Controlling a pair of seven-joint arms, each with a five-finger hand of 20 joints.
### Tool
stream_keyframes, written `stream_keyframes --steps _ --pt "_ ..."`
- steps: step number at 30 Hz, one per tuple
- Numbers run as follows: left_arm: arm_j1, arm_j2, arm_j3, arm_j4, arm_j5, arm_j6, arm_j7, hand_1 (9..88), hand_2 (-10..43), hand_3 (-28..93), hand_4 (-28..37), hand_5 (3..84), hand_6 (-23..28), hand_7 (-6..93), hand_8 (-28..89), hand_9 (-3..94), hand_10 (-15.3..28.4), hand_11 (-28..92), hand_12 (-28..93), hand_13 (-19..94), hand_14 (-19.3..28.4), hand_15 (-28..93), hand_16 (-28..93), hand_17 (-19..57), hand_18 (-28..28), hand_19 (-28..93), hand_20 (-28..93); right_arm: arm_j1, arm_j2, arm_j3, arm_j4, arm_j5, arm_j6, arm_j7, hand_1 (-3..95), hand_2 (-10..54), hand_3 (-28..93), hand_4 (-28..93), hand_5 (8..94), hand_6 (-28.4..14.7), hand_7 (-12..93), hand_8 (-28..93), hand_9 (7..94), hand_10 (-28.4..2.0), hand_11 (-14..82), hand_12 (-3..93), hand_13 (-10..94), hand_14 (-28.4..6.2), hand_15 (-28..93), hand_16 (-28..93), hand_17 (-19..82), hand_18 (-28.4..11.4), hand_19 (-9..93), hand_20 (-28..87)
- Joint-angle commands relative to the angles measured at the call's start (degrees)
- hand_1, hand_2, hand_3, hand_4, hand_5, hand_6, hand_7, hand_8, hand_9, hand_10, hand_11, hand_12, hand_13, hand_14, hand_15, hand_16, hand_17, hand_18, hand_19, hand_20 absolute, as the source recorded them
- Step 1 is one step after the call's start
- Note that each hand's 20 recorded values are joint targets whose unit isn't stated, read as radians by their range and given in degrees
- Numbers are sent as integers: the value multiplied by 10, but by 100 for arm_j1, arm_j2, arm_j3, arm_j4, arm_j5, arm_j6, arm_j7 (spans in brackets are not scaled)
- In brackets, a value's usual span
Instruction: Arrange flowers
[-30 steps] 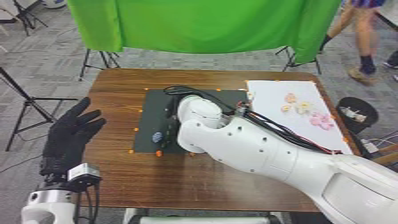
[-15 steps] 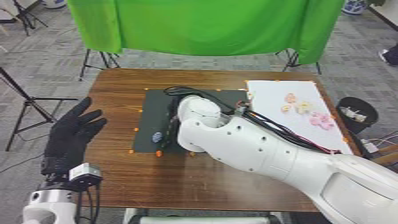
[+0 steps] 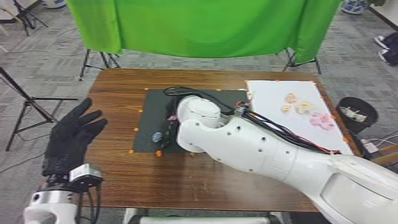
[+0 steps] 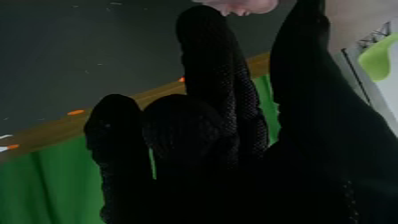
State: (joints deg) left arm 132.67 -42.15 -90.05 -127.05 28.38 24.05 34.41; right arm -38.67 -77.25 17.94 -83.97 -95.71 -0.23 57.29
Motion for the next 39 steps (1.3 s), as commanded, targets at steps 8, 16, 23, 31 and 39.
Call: stream_keyframes --steps 8,16,23,31,39 --pt "728 129 -71 -191 -426 379 549 291 71 650 -231 372 90 116 -85 330 186 321 119 217 243 634 -124 -101 193 444 157 251 542 108 -1251 76 -55 -751 406 -68 708 -250 581 -35 213 -127 780 -136 312 173 801 -44 773 156 546 -189 932 407" --pt "848 88 59 -282 -467 498 645 290 70 652 -232 371 90 115 -85 326 184 320 117 214 241 634 -125 -101 192 443 157 74 1359 557 -2129 154 -308 -964 389 -51 698 -241 568 -41 198 -119 753 -148 284 163 789 -49 773 153 535 -192 932 400" --pt "846 141 126 -346 -428 561 596 290 71 651 -232 371 89 117 -85 325 183 322 117 213 240 634 -125 -101 192 442 157 -447 2824 1192 -2653 85 -736 -714 386 -43 699 -229 548 -49 182 -112 682 -166 227 151 752 -65 766 142 503 -194 932 353" --pt "807 79 187 -372 -367 551 478 290 71 651 -232 371 89 117 -86 327 185 322 116 213 240 634 -125 -101 192 442 158 -1606 3894 2239 -2621 136 -995 -75 392 -43 712 -228 533 -55 177 -108 611 -183 175 140 736 -72 773 131 492 -195 932 329" --pt "746 110 206 -382 -353 568 488 290 72 651 -232 373 90 116 -86 328 185 322 117 214 241 634 -125 -101 193 442 158 -2095 4485 2787 -2270 210 -979 398 393 -39 717 -230 536 -57 179 -107 579 -194 158 139 723 -78 777 122 486 -196 932 315"
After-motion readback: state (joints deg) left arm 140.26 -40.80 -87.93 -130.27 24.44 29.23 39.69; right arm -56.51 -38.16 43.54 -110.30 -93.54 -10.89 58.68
